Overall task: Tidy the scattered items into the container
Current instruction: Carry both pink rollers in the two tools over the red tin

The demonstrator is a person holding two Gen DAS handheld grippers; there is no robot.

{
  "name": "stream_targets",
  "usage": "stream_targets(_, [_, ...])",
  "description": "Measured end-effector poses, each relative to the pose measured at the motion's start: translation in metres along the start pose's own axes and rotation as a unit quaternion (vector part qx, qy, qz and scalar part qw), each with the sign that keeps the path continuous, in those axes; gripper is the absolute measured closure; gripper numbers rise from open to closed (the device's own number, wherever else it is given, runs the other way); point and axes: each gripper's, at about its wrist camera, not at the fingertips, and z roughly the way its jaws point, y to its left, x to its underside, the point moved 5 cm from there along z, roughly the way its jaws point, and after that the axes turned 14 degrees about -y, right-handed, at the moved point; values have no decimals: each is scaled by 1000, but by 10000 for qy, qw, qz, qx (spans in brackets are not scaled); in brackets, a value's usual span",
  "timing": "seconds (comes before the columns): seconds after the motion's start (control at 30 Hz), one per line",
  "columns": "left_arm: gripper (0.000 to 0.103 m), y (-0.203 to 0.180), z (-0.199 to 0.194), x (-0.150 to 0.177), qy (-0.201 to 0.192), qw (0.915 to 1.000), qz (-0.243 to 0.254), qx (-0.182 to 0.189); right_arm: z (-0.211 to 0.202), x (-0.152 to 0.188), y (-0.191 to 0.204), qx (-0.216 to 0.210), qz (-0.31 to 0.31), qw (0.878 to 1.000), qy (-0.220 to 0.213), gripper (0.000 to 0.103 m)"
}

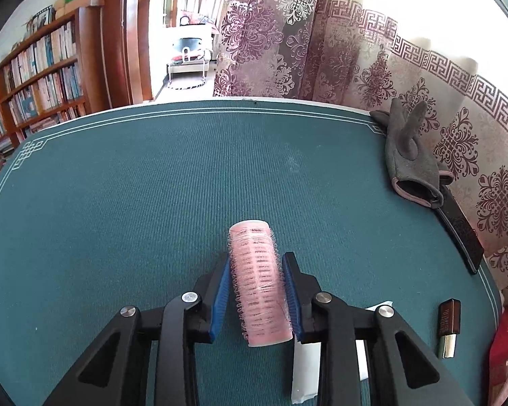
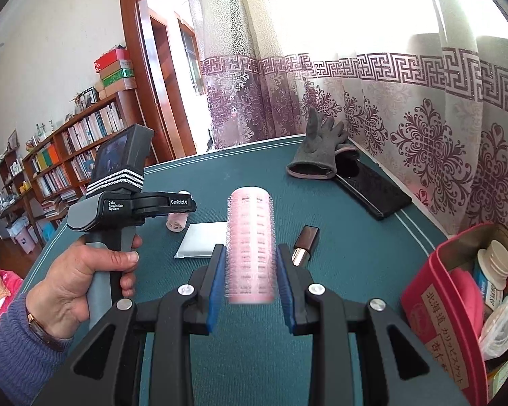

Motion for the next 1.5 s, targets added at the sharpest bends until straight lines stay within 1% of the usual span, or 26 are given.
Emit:
stream_targets(0.17, [71,-5,-35,0,-218,9996,-23,204,-22,-11,-4,59,60,9999,-139,71])
stream_targets(0.27, [71,-12,-55,2,-286,9990,-26,356,-39,-16,-14,174,92,9996,-187,71])
stream_targets(0.37, [71,-24,-72,5,-317,9980,46,543,-56,-21,-33,431,137,9987,-238,71])
stream_targets(0.53, [71,-43,-96,13,-352,9958,215,812,-84,-25,-80,1066,167,9939,-210,71])
stream_targets(0.63, [71,-52,-109,18,-371,9945,270,938,-98,-25,-116,1435,297,9892,-68,71])
stream_targets(0.7, [71,-57,-116,21,-371,9938,303,1004,-104,-25,-139,1598,422,9862,110,71])
stream_targets(0.83, [71,-68,-127,30,-323,9925,343,1132,-103,-26,-175,1792,479,9815,479,71])
stream_targets(0.9, [71,-73,-132,34,-307,9917,388,1191,-101,-26,-188,1916,483,9785,583,71])
stream_targets(1.03, [71,-79,-143,40,-298,9906,389,1273,-89,-16,-212,1955,708,9736,944,71])
stream_targets(1.13, [71,-82,-148,40,-292,9902,359,1320,-79,-6,-219,2088,578,9685,1229,70])
stream_targets(1.2, [71,-84,-151,39,-312,9900,363,1326,-76,-2,-220,2077,524,9680,1304,69])
stream_targets(1.23, [71,-86,-152,39,-318,9898,369,1335,-77,-2,-218,2051,490,9693,1262,68])
stream_targets(1.3, [71,-90,-154,39,-314,9893,374,1373,-83,-8,-211,2035,287,9727,1077,60])
stream_targets(1.37, [71,-97,-156,39,-302,9885,407,1426,-91,-14,-204,2083,57,9743,854,55])
stream_targets(1.4, [71,-101,-157,39,-299,9880,443,1451,-94,-16,-201,2086,-26,9749,776,53])
stream_targets(1.5, [71,-116,-159,39,-274,9856,529,1580,-105,-16,-195,2011,-143,9773,646,52])
